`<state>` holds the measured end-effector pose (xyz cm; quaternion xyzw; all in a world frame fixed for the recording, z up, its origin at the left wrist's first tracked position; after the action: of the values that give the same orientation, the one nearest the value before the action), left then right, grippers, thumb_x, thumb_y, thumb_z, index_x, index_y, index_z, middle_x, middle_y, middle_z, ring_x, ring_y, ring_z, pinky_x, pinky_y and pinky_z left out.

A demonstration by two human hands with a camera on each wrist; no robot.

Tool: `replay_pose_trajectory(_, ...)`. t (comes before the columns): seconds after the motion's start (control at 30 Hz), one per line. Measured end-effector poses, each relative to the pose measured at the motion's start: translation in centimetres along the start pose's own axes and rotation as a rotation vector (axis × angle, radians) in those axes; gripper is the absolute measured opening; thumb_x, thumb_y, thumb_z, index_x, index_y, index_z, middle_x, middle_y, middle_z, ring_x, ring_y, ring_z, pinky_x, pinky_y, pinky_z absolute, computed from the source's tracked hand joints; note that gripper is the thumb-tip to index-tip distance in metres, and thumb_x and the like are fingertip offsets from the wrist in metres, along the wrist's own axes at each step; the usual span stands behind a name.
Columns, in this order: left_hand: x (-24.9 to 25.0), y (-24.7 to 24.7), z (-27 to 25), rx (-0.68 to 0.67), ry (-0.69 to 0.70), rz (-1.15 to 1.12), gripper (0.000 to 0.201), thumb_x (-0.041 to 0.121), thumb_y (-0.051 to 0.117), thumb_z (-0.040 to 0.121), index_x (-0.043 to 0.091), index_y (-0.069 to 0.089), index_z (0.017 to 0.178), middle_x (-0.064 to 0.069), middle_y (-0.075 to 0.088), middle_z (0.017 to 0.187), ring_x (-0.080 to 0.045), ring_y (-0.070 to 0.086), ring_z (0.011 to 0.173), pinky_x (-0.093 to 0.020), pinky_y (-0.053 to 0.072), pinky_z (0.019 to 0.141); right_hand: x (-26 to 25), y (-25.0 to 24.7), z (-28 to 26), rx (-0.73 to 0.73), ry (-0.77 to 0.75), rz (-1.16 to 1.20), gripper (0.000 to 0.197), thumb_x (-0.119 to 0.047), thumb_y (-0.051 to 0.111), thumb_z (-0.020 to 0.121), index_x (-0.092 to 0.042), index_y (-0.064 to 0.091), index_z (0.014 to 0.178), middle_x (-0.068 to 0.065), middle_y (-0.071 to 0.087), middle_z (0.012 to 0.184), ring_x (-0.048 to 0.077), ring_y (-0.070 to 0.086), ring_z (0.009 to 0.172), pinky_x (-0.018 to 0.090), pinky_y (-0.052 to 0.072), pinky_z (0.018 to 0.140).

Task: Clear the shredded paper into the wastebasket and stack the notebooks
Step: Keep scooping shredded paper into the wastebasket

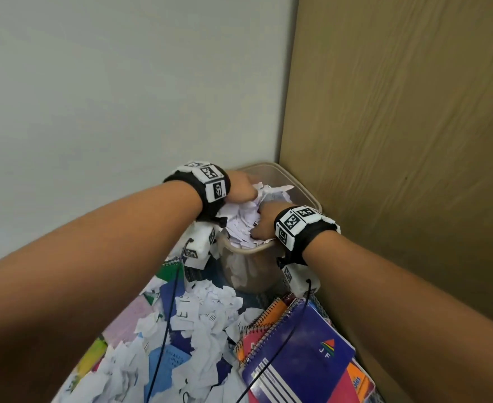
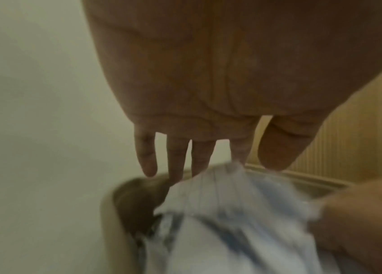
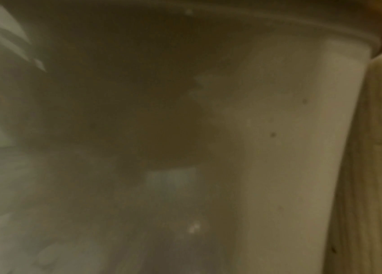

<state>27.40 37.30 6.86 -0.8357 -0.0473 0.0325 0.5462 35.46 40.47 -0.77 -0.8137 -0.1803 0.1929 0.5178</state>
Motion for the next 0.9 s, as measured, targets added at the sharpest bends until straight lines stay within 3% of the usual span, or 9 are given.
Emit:
replay_pose_trajectory(0.07, -0.8, -1.8, -0.9, 0.019, -0.027, -0.046, 0.047, 0.026, 0.04, 0.099, 0.019, 0.037, 0.146, -0.009, 0.041, 0.148, -0.026, 0.046, 0.126, -0.03, 0.036, 0.096, -0.3, -0.7, -0.4, 0.068, -0.058, 0.06, 0.054, -0.052, 0.052, 0.079, -0.021, 0.055, 0.123, 0.005, 0.061, 0.124, 0.027, 0.058, 0.107, 0.033, 0.045, 0.084)
replay_pose_trajectory(0.17, -2.4, -2.6, -2.1, -0.046, -0.042, -0.041, 0.053, 0.034, 0.053, 0.094, 0.022, 0.039, 0.144, -0.006, 0.041, 0.147, -0.021, 0.056, 0.109, -0.032, 0.037, 0.098, -0.7, -2.8, -1.1, 0.174, -0.144, 0.09, 0.046, -0.046, 0.049, 0.089, -0.017, 0.053, 0.125, 0.006, 0.059, 0.128, 0.029, 0.057, 0.111, 0.035, 0.045, 0.094)
replay_pose_trajectory(0.23, -3.7, -1.9, -2.5, -0.136, -0.061, -0.008, 0.072, 0.047, 0.067, 0.083, 0.03, 0.035, 0.146, -0.002, 0.041, 0.147, -0.023, 0.05, 0.122, -0.031, 0.036, 0.097, -0.7, -3.8, -1.3, 0.186, -0.175, 0.1, 0.044, -0.042, 0.056, 0.088, -0.016, 0.053, 0.124, 0.006, 0.06, 0.125, 0.027, 0.058, 0.105, 0.033, 0.047, 0.09)
replay_pose_trajectory(0.33, -4.6, -0.7, -2.5, -0.139, -0.024, 0.191, 0.083, 0.053, 0.071, 0.078, 0.034, 0.031, 0.148, -0.003, 0.043, 0.144, -0.024, 0.044, 0.129, -0.031, 0.035, 0.097, 0.0, -4.6, -1.2, 0.116, -0.059, 0.124, 0.079, -0.054, 0.071, 0.065, -0.02, 0.046, 0.131, 0.004, 0.057, 0.131, 0.025, 0.055, 0.101, 0.029, 0.044, 0.08)
replay_pose_trajectory(0.4, -4.3, -0.2, -1.9, -0.047, 0.025, 0.271, 0.076, 0.046, 0.071, 0.081, 0.032, 0.036, 0.146, -0.006, 0.049, 0.138, -0.025, 0.049, 0.122, -0.03, 0.039, 0.094, 0.7, -5.5, -1.3, 0.084, 0.021, 0.15, 0.1, -0.052, 0.08, 0.063, -0.016, 0.033, 0.143, 0.007, 0.053, 0.135, 0.029, 0.056, 0.112, 0.031, 0.045, 0.081)
replay_pose_trajectory(0.47, -3.7, 0.4, -1.3, 0.022, 0.055, 0.239, 0.072, 0.034, 0.073, 0.081, 0.028, 0.039, 0.144, -0.005, 0.055, 0.132, -0.025, 0.053, 0.118, -0.029, 0.041, 0.09, 0.7, -7.3, -1.9, 0.082, 0.03, 0.124, 0.104, -0.049, 0.083, 0.064, -0.014, 0.027, 0.144, 0.011, 0.054, 0.132, 0.031, 0.058, 0.11, 0.034, 0.048, 0.078)
replay_pose_trajectory(0.63, -1.5, 2.6, 0.0, 0.098, 0.165, 0.116, 0.058, 0.018, 0.055, 0.09, 0.016, 0.035, 0.144, -0.013, 0.055, 0.131, -0.033, 0.054, 0.118, -0.037, 0.045, 0.097, -0.2, -10.7, -2.6, 0.262, 0.053, 0.107, 0.067, -0.033, 0.067, 0.083, -0.011, 0.035, 0.138, 0.012, 0.057, 0.126, 0.032, 0.059, 0.108, 0.036, 0.05, 0.083)
replay_pose_trajectory(0.73, -2.1, 1.3, -0.4, 0.217, 0.167, -0.033, 0.052, 0.007, 0.053, 0.087, 0.012, 0.039, 0.137, -0.014, 0.059, 0.123, -0.032, 0.059, 0.107, -0.034, 0.048, 0.088, -1.0, -11.2, -3.0, 0.426, 0.039, 0.168, 0.048, -0.029, 0.06, 0.081, -0.011, 0.049, 0.124, 0.014, 0.058, 0.119, 0.035, 0.058, 0.107, 0.039, 0.052, 0.085)
replay_pose_trajectory(0.9, -5.4, -1.6, -3.0, 0.418, 0.108, -0.267, 0.067, -0.005, 0.051, 0.082, 0.025, 0.04, 0.142, -0.01, 0.047, 0.135, -0.028, 0.05, 0.12, -0.033, 0.043, 0.092, -4.0, -11.7, -3.6, 0.523, -0.018, 0.169, 0.027, -0.028, 0.056, 0.079, -0.015, 0.063, 0.101, 0.011, 0.066, 0.1, 0.03, 0.061, 0.085, 0.032, 0.049, 0.067)
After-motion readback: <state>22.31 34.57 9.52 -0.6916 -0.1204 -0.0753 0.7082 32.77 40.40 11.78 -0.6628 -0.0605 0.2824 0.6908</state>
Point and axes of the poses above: each hand's wrist, its own z-axis towards the middle knuckle, its own y-axis out of the palm, x = y × z, the point moved 4 cm from there along z, towards the middle knuckle
